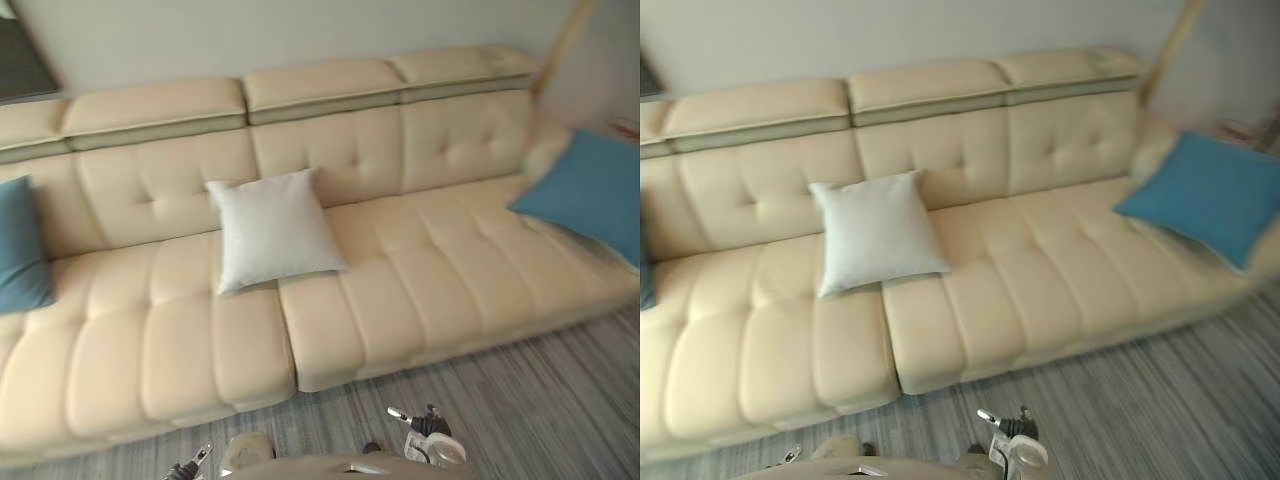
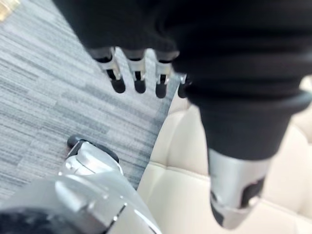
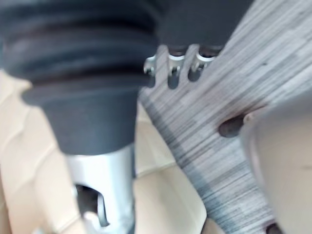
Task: Pick up cushions and gather them together orderly.
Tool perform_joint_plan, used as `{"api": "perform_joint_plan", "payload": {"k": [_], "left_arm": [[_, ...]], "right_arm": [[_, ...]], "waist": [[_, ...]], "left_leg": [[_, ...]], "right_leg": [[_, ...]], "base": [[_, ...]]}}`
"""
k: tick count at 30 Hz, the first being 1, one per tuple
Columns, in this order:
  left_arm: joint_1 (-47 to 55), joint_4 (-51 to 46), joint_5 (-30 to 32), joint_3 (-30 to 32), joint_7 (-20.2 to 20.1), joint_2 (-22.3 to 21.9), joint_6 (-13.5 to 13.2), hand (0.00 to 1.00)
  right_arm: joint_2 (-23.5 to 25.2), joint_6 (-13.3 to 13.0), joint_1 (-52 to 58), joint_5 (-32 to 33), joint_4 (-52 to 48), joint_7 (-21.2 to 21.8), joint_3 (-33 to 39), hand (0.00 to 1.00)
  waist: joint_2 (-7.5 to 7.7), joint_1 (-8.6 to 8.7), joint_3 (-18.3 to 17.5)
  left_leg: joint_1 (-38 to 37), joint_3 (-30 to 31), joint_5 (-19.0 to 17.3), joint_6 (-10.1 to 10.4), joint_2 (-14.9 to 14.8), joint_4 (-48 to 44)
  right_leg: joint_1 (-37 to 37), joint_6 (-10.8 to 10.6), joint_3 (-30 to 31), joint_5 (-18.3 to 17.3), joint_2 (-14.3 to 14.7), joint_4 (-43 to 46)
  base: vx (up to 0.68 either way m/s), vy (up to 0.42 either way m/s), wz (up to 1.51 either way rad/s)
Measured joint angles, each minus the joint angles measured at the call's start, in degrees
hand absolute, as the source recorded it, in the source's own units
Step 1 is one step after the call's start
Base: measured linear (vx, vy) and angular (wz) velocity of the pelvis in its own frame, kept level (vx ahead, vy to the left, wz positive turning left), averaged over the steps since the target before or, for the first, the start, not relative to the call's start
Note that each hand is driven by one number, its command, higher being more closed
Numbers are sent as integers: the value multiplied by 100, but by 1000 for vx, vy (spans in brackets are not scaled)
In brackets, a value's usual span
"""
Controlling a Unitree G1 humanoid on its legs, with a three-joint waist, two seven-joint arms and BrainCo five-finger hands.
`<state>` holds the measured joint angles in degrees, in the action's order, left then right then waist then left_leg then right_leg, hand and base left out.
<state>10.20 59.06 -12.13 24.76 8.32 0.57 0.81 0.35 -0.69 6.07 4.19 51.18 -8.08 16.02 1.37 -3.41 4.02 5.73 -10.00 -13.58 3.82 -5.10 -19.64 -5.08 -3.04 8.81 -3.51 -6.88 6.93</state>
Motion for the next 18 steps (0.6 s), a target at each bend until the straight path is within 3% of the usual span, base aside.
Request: {"api": "perform_joint_plan", "payload": {"k": [1, 2, 3, 8, 10, 12, 13, 15, 16, 17, 18], "left_arm": [[4, 0, 1, -6, 3, 62, -2, 0], [-13, 13, 56, -65, 0, 113, 6, 0], [-11, 15, 82, -77, 4, 112, 6, 0], [-88, 106, 475, -311, 3, 109, 11, 0], [-184, 198, 521, -381, 4, 60, 11, 0], [-265, 209, 552, -464, 10, -9, 2, 0], [-265, 194, 553, -486, 9, -8, -3, 0], [-261, 77, 554, -788, 3, -110, -19, 0], [-238, 55, 554, -862, 1, -112, -23, 0], [-223, 56, 558, -900, 3, -87, -37, 0], [-226, 57, 570, -937, 3, -48, -36, 0]], "right_arm": [[77, 7, 54, 0, -5, 5, 6, 0], [109, 15, 43, 2, -5, -2, 10, 0], [105, 15, 44, 1, -5, -2, 14, 0], [39, 16, -12, 0, -21, 0, 6, 0], [-58, 14, -136, -6, -5, 0, -22, 0], [-87, -16, -318, -11, 102, 8, -194, 0], [-88, -17, -352, -12, 111, 6, -220, 0], [-290, -30, -483, -19, 165, 1, -130, 0], [-325, -38, -468, -21, 190, 3, -139, 0], [-332, -35, -472, -29, 249, 0, -139, 0], [-354, -32, -499, -75, 318, 2, -139, 0]], "waist": [[103, 43, -91], [130, 96, -103], [126, 100, -105], [-24, 117, -125], [-169, 111, -123], [-321, 42, -95], [-344, 45, -78], [-629, 175, 75], [-622, 153, 66], [-581, 137, 44], [-559, 140, 37]], "left_leg": [[-15, -149, -5, -9, 25, 111], [-98, -330, -9, -17, 32, 205], [-137, -402, -10, -18, 37, 250], [-536, -1164, 89, -92, -9, 638], [-630, -1460, 117, -102, -75, 686], [-790, -1849, 136, -132, -225, 800], [-893, -2026, 137, -133, -237, 855], [-1331, -2481, 175, -62, -308, 1063], [-1442, -2575, 177, -40, -249, 1108], [-1520, -2623, 182, 12, -219, 1163], [-1578, -2592, 178, 45, -255, 1170]], "right_leg": [[-94, 79, 40, 229, -15, -103], [-135, 74, 25, 515, 10, -193], [-147, 91, 21, 563, 24, -234], [-389, -13, 500, 944, 322, -431], [-581, 36, 362, 1219, 478, -521], [-704, 468, -818, 1568, 672, -708], [-661, 858, -1520, 1230, 599, -688], [-696, 1215, -3673, 252, 116, 224], [-679, 1166, -3974, 225, -22, 373], [-667, 933, -3981, 347, -37, 451], [-737, 802, -3729, 353, 123, 433]], "base": [[-23, 111, -112], [5, 62, -100], [21, 67, -102], [76, 33, -100], [122, -24, -124], [92, -92, -161], [71, -151, -132], [23, -104, -105], [24, -92, -108], [27, -176, -102], [43, -206, -107]]}}
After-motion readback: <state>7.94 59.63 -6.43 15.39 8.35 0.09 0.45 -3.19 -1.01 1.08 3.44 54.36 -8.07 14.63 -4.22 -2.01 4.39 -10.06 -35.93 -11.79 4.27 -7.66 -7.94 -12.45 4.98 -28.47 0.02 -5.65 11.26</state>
